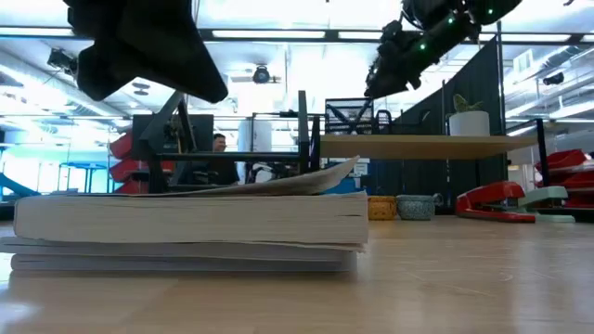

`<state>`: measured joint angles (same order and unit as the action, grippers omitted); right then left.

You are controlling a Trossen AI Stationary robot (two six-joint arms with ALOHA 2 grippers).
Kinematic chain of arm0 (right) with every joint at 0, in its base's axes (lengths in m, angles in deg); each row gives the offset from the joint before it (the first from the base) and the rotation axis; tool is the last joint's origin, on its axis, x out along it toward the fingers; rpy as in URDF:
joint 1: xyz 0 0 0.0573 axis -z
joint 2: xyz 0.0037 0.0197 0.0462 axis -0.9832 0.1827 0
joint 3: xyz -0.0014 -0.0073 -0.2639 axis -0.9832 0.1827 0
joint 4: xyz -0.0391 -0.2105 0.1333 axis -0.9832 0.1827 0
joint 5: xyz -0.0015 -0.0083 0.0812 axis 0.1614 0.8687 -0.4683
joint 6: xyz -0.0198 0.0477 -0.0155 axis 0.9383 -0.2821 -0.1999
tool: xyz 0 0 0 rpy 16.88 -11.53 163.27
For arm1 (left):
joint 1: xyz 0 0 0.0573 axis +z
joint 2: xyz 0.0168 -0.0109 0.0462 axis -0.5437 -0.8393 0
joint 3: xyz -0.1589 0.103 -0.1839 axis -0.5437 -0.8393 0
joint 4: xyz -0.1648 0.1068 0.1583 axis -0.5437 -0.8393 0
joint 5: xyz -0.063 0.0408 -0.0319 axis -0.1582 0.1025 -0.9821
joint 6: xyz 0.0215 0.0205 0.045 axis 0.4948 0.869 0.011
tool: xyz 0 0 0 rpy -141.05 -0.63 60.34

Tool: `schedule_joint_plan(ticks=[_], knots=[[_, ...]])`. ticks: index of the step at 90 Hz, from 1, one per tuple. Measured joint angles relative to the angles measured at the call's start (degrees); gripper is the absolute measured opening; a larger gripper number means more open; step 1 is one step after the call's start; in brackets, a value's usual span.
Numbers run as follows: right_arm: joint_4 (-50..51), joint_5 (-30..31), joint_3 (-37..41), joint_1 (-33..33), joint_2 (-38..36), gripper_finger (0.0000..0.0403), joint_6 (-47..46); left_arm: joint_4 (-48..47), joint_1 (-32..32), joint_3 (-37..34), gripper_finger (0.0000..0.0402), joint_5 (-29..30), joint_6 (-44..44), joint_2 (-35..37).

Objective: Stock shelves
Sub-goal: Remove the purple ballpen from the pen holder

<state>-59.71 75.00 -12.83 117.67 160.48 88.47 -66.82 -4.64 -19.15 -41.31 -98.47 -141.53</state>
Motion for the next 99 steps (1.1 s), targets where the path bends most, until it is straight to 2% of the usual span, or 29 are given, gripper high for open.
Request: schedule_joint_plan(ticks=[31, 53, 80, 89, 99], knots=[[-3.09, -0.58, 0.45, 0.02, 0.0, 0.0007, -0.48, 0.05, 0.02, 0.0, 0.0, 0.07, 0.07, 0.0], [-4.29, -0.64, 0.45, 0.0, -1.08, 0.0001, -1.18, 0.09, 0.02, 0.0, 0.0, 0.08, 0.07, 0.0], [-6.48, -0.55, 0.35, 0.06, -8.16, 0.0, -2.42, 0.12, 0.02, 0.0, 0.0, 0.08, 0.08, 0.0], [-4.77, -0.24, -1.93, -0.84, -11.93, 0.0, -2.4, 0.11, 0.02, 0.0, 0.0, 0.07, 0.09, 0.0], [-0.14, 0.89, -7.41, -4.81, -15.75, 0.0, -1.53, 0.06, 0.07, 0.0, 0.0, 0.23, 0.09, 0.0]])
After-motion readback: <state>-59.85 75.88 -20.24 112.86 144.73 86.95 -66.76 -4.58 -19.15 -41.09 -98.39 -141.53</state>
